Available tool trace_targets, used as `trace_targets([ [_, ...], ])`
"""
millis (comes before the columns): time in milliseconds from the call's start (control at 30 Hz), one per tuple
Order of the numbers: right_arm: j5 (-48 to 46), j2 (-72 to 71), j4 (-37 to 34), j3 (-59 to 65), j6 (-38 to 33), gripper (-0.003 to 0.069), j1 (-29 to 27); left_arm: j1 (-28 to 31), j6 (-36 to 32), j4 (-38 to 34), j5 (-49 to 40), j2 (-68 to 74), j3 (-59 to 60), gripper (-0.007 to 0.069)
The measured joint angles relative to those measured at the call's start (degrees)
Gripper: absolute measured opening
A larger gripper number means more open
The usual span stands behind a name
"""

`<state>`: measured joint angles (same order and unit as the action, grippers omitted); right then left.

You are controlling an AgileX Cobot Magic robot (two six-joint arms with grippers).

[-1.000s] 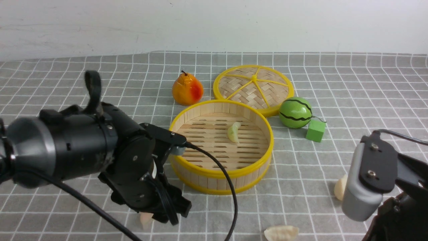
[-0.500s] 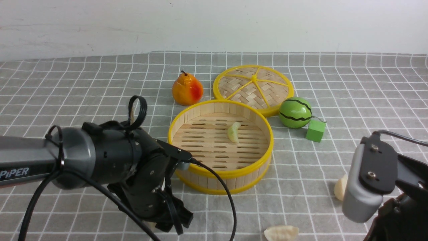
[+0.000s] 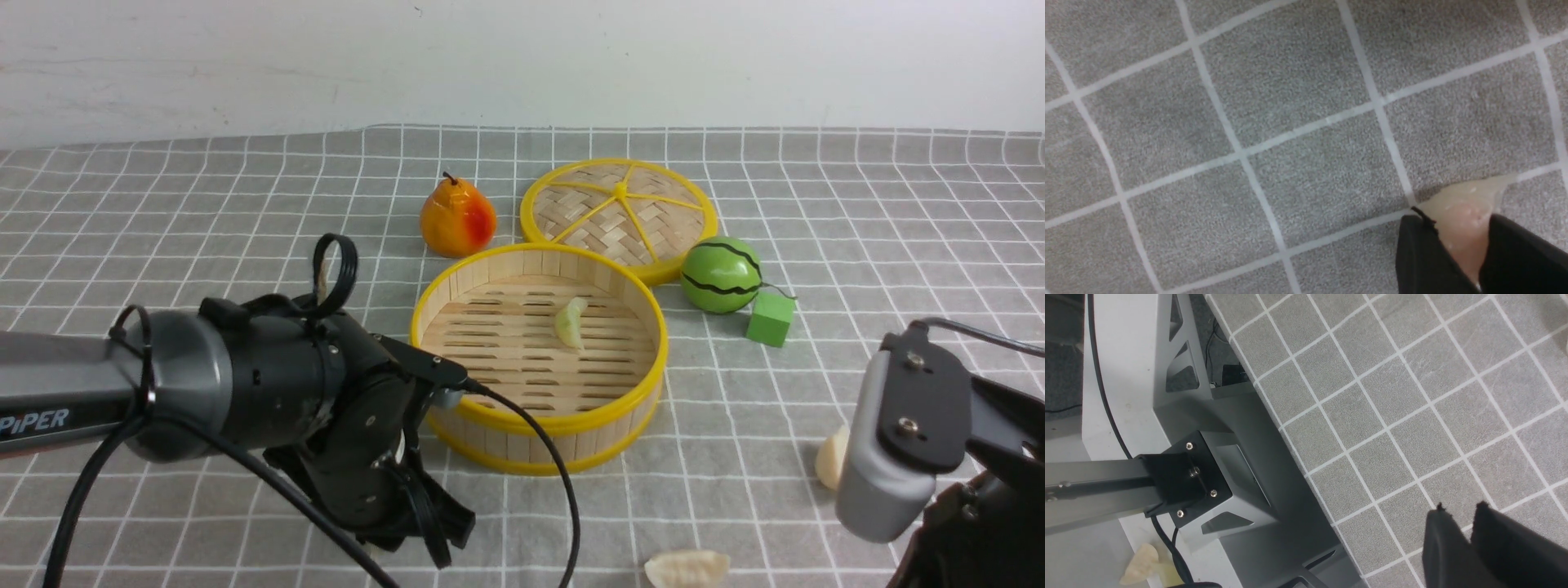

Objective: Put the dumplings into the steamer on the table with the grey tablecloth.
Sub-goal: 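Reach for and grasp a dumpling on the table with the left gripper, then place the dumpling into the bamboo steamer basket with the left gripper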

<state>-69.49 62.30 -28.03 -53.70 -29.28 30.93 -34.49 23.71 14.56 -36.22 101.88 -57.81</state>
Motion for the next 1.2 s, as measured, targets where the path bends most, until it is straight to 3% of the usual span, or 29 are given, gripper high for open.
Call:
trace_targets([
  [267,-0.05,0.00,0.00,0.00,0.00,0.0116,0.00,-0.05,0.17,-2.08,-9.45,-4.18,-4.81,0.0155],
  [467,0.07,0.00,0.00,0.00,0.00,0.0125,0.00,-0.05,-1.54,-7.13,-13.40,-7.05,-19.52,0.0155],
  [667,0.44,0.00,0.00,0.00,0.00,0.0129,0.00,0.35,-4.92,-10.16,-19.64,3.28,-36.94,0.0155],
  [900,0.22,0.00,-0.02,0.00,0.00,0.0134,0.00,6.46,-5.35,-14.56,-25.60,20.87,-55.15,0.0155],
  [1200,0.21,0.00,-0.02,0.00,0.00,0.0139,0.00,7.94,-9.71,-15.60,-25.81,30.56,-63.25,0.0155],
])
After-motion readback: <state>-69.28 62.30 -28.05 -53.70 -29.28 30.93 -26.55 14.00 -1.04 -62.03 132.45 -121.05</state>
